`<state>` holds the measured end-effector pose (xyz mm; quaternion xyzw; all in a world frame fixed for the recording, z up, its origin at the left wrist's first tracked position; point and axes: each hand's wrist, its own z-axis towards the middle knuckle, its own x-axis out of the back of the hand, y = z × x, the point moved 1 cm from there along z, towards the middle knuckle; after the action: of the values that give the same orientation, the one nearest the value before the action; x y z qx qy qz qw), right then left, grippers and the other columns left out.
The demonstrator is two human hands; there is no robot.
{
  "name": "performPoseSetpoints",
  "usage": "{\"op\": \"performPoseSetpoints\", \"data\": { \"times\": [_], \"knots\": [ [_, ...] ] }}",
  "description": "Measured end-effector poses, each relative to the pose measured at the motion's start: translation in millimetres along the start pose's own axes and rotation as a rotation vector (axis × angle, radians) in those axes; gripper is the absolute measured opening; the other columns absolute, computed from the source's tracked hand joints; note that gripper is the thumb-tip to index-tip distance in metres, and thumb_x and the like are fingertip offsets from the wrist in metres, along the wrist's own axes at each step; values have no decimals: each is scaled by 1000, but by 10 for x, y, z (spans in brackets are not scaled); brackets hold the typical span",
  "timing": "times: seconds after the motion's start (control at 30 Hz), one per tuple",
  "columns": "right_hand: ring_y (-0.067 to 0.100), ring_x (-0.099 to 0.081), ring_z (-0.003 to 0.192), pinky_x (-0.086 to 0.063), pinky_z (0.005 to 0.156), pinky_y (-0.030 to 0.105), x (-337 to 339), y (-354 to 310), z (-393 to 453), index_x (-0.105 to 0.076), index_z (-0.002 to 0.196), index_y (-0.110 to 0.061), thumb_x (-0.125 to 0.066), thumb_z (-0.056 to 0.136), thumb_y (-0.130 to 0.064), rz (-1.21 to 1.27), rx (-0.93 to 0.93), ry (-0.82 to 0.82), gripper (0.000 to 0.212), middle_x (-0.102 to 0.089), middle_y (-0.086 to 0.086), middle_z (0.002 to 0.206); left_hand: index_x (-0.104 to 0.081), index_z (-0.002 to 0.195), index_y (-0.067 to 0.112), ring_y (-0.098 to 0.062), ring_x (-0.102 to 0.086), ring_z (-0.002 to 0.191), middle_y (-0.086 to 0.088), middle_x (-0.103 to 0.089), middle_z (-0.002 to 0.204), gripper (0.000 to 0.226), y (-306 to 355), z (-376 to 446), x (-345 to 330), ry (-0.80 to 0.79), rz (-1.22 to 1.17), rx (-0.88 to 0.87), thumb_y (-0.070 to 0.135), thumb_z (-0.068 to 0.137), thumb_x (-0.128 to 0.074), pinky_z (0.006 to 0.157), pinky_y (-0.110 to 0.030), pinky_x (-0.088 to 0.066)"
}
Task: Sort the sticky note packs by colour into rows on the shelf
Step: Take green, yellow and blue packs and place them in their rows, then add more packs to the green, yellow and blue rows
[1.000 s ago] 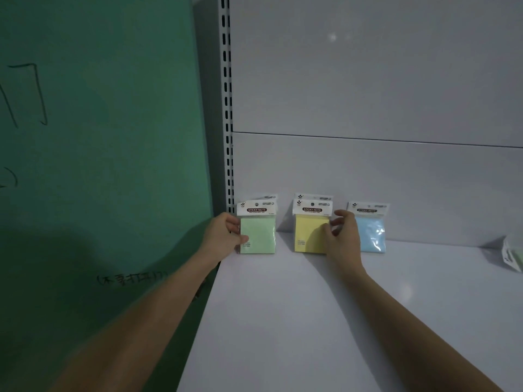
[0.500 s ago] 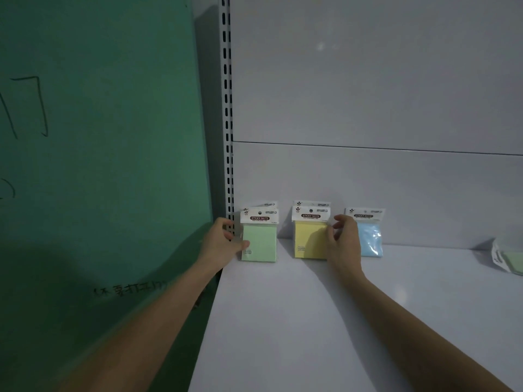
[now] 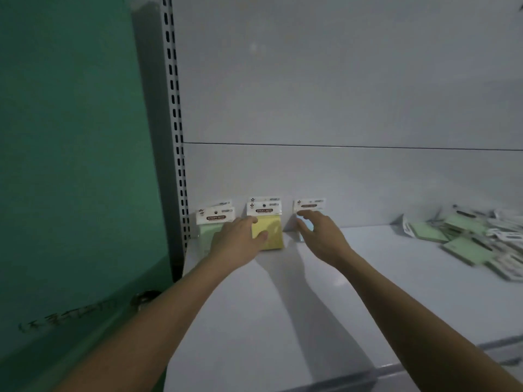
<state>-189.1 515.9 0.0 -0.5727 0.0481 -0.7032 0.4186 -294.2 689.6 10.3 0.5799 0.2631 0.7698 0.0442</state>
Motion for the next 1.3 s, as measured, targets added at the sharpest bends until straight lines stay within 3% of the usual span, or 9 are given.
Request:
{"op": "performPoseSetpoints", "data": {
  "times": [0.23, 0.47, 0.8, 1.03, 1.3],
  "knots": [
    [21, -43, 132, -35, 109, 43, 757, 549, -493, -47, 139, -28, -33, 97, -54, -96, -65, -109, 51, -47, -2, 146, -41, 141, 32, -26, -40, 132, 0, -44, 146, 58, 975, -229, -374, -119, 39, -46, 62, 91, -37, 105, -42, -37],
    [19, -45, 131, -36, 108, 43, 1833, 1635, -1449, -47, 138, -29, -32, 94, -60, -119, -159, -150, 56, -46, -4, 147, -39, 142, 32, -25, -36, 136, 3, -39, 151, 64, 2382, -804, -1083, -208, 34, -80, 66, 89, -34, 110, -42, -31],
    [21, -44, 130, -39, 106, 43, 3346, 3091, -2362, -46, 139, -28, -35, 93, -59, -99, -303, -104, 56, -46, 0, 146, -42, 140, 31, -21, -42, 132, 5, -43, 148, 62, 4317, -1320, -1919, -286, -24, -199, 65, 88, -36, 108, -42, -36],
    [19, -46, 128, -40, 105, 39, 3518, 3790, -2265, -47, 139, -26, -37, 94, -58, -32, -306, -86, 56, -47, 0, 145, -47, 136, 33, -18, -46, 129, 7, -48, 144, 56, 4671, -1228, -2456, -266, -26, -183, 61, 88, -40, 105, -41, -39],
    [17, -42, 132, -38, 107, 43, 3453, 4382, -1422, -47, 138, -29, -41, 93, -57, -100, -289, -99, 54, -45, -4, 147, -48, 136, 30, -20, -46, 130, 5, -49, 144, 53, 4988, -167, -2925, -219, -133, -181, 55, 89, -46, 104, -41, -41]
  ]
}}
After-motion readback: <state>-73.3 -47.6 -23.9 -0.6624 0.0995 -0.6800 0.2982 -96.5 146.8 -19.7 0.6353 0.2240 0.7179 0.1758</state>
